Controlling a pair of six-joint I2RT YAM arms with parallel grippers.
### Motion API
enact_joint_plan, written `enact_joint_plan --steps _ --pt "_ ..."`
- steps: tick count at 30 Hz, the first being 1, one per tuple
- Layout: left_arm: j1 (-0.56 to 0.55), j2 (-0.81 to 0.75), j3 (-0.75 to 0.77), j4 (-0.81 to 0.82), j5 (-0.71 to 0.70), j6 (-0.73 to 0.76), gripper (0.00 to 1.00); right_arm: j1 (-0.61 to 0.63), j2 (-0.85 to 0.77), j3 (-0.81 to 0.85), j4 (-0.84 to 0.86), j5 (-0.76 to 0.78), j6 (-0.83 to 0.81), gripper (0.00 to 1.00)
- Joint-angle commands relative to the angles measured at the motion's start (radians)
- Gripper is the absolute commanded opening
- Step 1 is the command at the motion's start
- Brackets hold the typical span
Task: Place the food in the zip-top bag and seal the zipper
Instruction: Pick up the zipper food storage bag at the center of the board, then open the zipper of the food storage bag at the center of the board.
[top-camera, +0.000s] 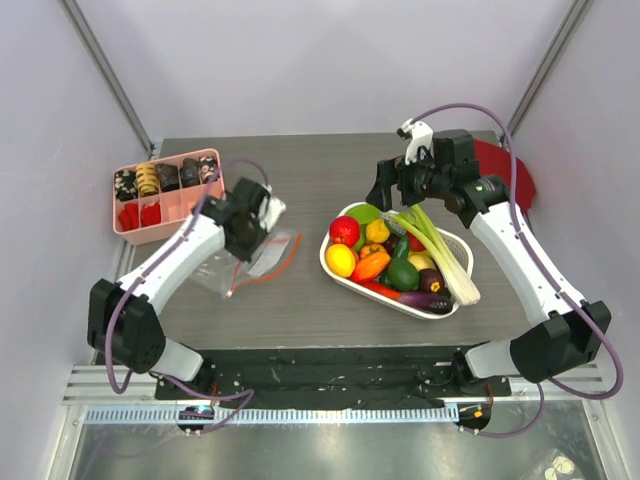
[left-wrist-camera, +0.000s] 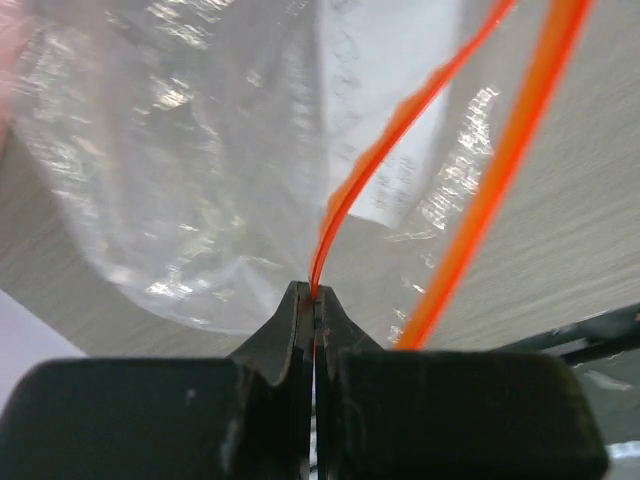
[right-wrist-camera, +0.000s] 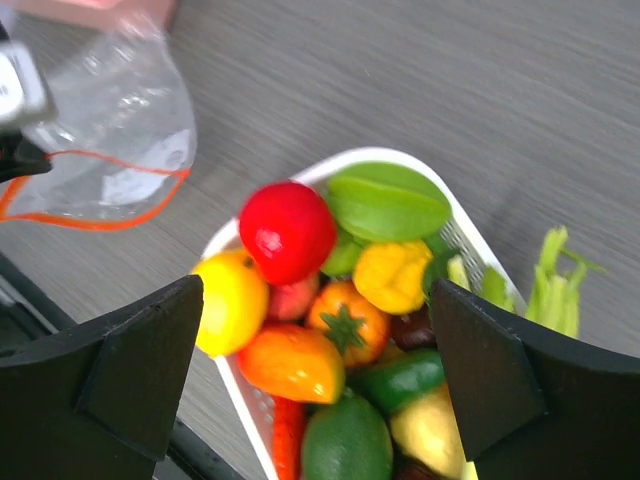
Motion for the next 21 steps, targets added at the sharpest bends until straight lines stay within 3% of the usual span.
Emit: enact_joint_plan --steps 1,4,12,21 --pt "0.115 -0.063 0.211 -0.133 0.190 -0.094 0.00 0.003 -0.023 0.031 0.171 -0.135 0.190 1.00" --pt "0.122 -0.098 0.270 -0.136 0.202 -0.143 0.00 0.019 0.002 0.045 0.259 -0.198 0.319 1.00" --pt "0.122 -0.132 0.348 -0.118 0.126 -0.361 0.00 0.165 0.109 0.087 0.403 -0.194 0.499 0.98" --pt "0.120 -0.143 0.325 -0.003 0.150 -0.515 0.00 0.340 0.288 0.163 0.492 -0.169 0.671 0.79"
